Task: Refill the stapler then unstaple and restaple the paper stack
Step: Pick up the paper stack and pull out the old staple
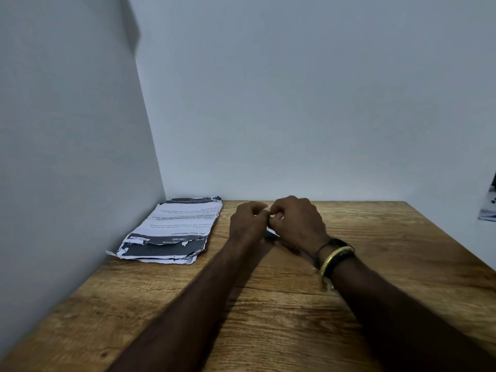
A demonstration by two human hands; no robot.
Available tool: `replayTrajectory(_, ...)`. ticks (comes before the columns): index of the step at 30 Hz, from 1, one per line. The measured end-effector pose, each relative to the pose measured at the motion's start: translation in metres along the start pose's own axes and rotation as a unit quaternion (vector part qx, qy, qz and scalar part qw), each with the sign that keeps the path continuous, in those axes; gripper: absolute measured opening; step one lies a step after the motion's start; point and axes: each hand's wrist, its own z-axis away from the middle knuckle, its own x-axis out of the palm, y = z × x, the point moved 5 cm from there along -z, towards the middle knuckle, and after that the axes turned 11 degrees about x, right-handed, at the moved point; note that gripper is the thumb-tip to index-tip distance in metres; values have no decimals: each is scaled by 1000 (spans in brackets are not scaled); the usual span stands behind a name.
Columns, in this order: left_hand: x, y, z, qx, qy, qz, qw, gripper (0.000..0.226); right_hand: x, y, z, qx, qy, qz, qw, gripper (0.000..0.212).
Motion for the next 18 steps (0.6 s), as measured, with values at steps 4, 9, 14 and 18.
replayTrajectory(4, -33, 2, -10, 6, 53, -11, 998, 14, 9, -32, -5, 3, -18, -61, 998, 21)
replayTrajectory(9, -85, -18, -19, -19, 116, -45, 992, 10, 49, -73, -15, 10, -52, -114, 992, 15)
replayTrajectory(14, -121, -43, -29, -65, 142, -72, 985, 6, 103, -99, -30, 46, -82, -78, 993, 23)
replayTrajectory(18, -134, -65, -36, -120, 144, -70, 980, 20, 133, -103, -35, 95, -97, -27, 990, 39)
